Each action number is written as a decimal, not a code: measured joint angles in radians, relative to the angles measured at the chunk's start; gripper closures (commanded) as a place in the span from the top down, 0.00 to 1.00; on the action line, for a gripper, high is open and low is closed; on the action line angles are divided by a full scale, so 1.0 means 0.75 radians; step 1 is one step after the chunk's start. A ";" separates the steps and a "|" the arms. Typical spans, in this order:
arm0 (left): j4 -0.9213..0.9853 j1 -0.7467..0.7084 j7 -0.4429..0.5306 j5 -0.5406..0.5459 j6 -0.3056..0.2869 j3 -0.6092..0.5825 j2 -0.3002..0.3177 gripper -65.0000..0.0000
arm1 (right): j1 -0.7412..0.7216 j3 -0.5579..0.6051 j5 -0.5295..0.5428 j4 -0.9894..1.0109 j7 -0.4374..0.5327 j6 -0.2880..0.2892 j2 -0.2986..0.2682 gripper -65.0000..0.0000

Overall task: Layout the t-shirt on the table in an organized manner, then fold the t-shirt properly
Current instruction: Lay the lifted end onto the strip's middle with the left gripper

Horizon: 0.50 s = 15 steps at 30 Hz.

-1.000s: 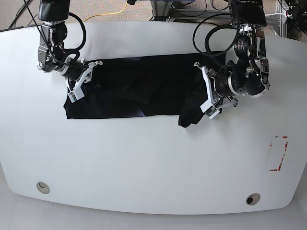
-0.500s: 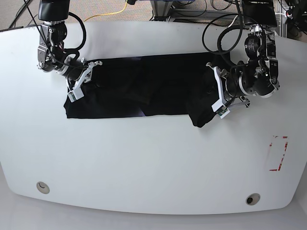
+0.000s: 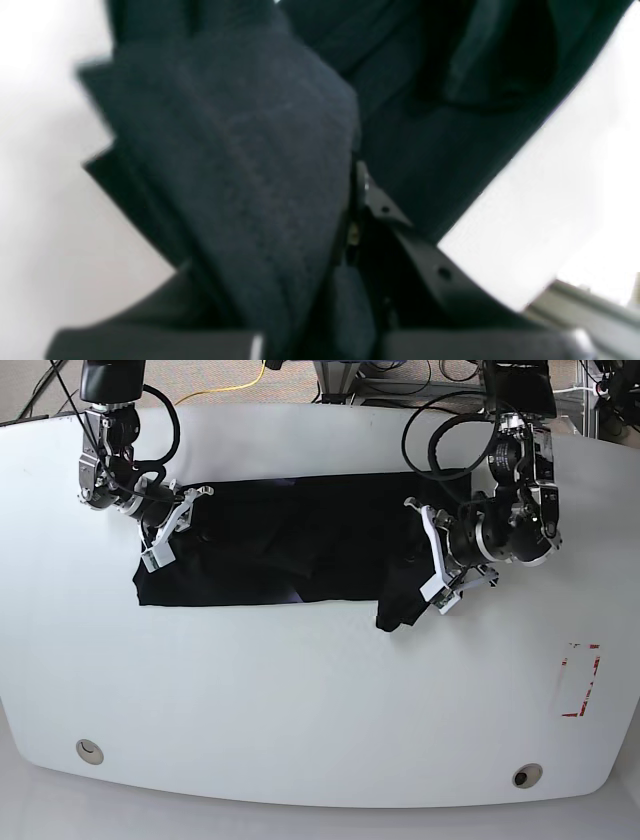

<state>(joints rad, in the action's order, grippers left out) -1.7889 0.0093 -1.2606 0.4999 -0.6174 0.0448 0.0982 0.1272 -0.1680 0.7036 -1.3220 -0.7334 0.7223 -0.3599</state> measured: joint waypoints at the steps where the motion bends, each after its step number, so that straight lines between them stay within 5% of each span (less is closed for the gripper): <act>1: 0.008 0.005 -0.002 -0.009 0.000 -0.002 -0.008 0.07 | -0.001 0.000 0.000 0.000 0.000 0.000 0.000 0.07; 15: 0.078 0.018 0.027 -0.043 0.005 -0.061 -0.094 0.37 | 0.002 0.000 0.001 0.000 0.001 0.000 -0.001 0.07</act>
<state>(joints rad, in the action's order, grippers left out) -1.7306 0.0231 -1.2404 0.4679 -0.6136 -0.0010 0.0277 0.1287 -0.1680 0.7040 -1.3220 -0.7330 0.7223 -0.3603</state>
